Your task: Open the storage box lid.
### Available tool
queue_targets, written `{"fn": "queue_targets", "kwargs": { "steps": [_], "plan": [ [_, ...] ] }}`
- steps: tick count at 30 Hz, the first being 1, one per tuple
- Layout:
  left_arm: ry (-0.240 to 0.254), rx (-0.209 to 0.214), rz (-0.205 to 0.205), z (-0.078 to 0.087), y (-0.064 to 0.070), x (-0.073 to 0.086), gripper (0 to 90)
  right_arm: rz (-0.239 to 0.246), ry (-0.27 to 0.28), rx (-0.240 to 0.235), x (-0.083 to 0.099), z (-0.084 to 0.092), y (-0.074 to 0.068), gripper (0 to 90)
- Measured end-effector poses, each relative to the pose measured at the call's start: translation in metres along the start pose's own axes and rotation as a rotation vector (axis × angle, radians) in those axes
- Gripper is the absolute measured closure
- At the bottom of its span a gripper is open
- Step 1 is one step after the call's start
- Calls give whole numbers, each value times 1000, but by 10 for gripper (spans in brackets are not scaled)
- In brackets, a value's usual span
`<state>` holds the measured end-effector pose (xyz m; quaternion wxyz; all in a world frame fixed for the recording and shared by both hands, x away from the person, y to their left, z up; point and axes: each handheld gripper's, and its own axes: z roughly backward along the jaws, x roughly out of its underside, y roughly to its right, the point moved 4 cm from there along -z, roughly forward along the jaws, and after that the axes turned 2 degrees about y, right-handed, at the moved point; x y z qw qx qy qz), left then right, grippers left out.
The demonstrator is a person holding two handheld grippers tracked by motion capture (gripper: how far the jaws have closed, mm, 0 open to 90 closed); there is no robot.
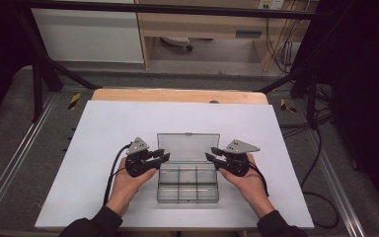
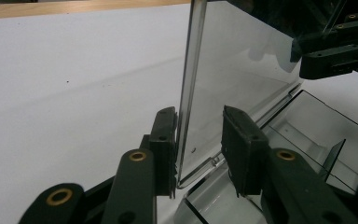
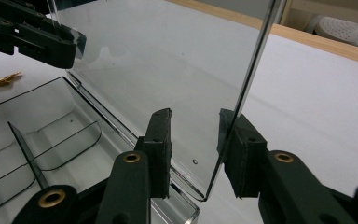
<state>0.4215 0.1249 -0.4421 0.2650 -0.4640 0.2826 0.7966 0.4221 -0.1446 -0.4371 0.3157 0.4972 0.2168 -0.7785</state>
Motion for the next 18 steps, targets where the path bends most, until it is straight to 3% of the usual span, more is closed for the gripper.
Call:
{"fn": "queue_targets", "kwargs": {
  "steps": [7,18],
  "plan": [
    [6,9,27,-1,-2,-1,658,-6,2,9,0,-2,1,638],
    [5,-2,20,-2,-1,-2,660,-8,3,12,0,-3,1,634]
  ]
}}
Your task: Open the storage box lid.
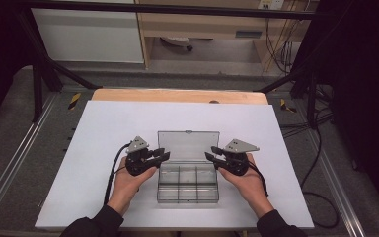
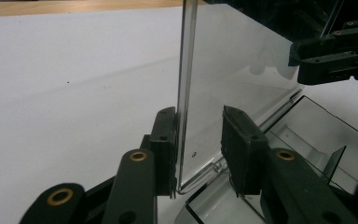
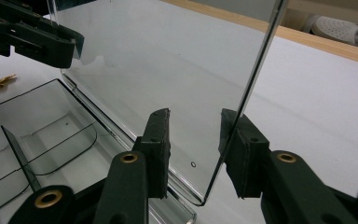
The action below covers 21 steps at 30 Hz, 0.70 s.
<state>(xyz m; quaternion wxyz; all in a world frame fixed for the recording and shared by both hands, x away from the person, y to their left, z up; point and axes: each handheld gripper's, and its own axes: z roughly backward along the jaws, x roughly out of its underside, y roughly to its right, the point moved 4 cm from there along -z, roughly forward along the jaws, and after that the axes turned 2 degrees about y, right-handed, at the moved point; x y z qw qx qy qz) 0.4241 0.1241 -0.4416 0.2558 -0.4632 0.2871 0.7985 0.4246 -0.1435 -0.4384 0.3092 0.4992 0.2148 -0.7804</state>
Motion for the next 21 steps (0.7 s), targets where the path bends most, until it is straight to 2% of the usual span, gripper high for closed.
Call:
{"fn": "queue_targets", "kwargs": {
  "steps": [21],
  "plan": [
    [-8,-10,3,-2,-1,-2,665,-26,3,18,0,-4,0,606]
  ]
}}
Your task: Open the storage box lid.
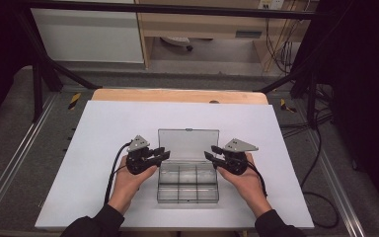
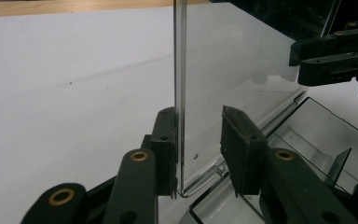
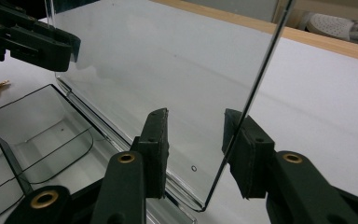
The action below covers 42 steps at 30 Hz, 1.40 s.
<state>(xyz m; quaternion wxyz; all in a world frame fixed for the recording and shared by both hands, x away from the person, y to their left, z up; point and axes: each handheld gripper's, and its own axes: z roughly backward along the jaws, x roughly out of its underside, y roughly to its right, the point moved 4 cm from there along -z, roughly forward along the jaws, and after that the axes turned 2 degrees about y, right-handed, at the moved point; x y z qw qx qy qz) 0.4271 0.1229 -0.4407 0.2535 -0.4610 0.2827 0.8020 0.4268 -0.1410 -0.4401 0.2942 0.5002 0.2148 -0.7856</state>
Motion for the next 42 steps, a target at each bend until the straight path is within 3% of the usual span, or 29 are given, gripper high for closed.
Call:
{"fn": "queue_targets", "kwargs": {
  "steps": [16,17,20,21,29,42],
  "plan": [
    [-4,-25,-9,-3,-2,1,662,0,0,2,1,-4,2,571],
    [-18,-19,16,-2,0,2,661,-1,-2,-1,2,-5,2,568],
    [5,-26,-16,-5,-4,0,660,-4,0,-4,2,-6,4,561],
    [-3,-19,2,-5,-3,1,659,-7,0,-4,2,-6,4,561],
    [-5,-22,18,-7,-4,1,644,-20,-1,-4,3,-8,5,543],
    [-7,-32,24,-10,-4,2,616,-28,-10,-4,4,-10,6,529]
  ]
}}
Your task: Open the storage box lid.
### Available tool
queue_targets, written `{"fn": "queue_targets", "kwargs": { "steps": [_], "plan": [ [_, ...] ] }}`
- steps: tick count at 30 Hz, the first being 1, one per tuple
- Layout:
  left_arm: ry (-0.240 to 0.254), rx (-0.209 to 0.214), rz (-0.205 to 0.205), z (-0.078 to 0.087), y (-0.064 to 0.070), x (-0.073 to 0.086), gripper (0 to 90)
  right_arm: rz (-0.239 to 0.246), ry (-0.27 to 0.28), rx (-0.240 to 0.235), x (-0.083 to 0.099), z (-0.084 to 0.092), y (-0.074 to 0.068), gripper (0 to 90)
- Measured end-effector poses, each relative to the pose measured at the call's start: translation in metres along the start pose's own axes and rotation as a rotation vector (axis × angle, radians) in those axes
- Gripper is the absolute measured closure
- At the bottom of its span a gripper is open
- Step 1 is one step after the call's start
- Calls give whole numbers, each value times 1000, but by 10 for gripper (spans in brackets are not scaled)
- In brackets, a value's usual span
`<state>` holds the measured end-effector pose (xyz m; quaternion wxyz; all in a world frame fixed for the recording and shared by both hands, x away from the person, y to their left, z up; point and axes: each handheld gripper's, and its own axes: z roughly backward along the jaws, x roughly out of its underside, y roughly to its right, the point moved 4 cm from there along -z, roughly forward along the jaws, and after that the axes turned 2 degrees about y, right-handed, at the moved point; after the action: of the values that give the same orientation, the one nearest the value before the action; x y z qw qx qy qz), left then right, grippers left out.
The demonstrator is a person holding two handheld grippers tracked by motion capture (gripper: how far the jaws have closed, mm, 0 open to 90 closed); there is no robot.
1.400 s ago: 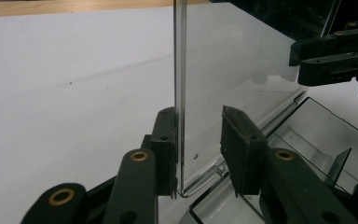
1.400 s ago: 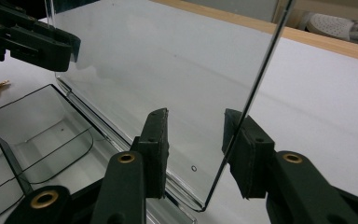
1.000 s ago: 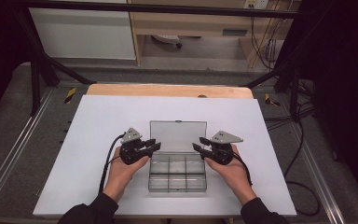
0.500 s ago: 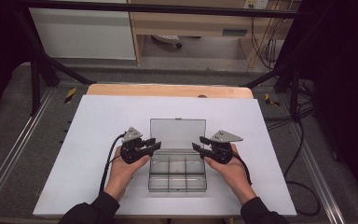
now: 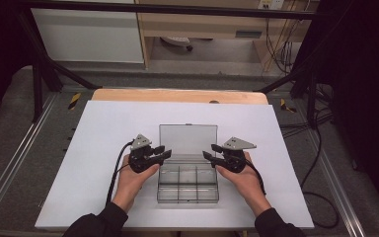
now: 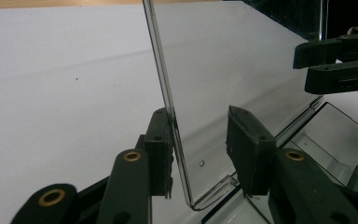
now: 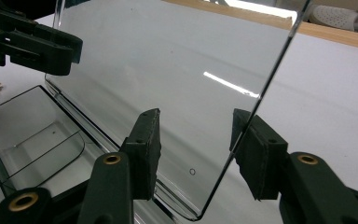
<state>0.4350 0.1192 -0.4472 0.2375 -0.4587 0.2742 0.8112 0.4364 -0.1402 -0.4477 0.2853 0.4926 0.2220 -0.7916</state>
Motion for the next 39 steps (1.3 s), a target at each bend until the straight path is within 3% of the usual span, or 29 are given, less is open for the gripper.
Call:
{"fn": "queue_targets", "kwargs": {
  "steps": [39],
  "plan": [
    [-12,-10,26,-7,-4,2,559,-47,-16,-2,5,-5,3,473]
  ]
}}
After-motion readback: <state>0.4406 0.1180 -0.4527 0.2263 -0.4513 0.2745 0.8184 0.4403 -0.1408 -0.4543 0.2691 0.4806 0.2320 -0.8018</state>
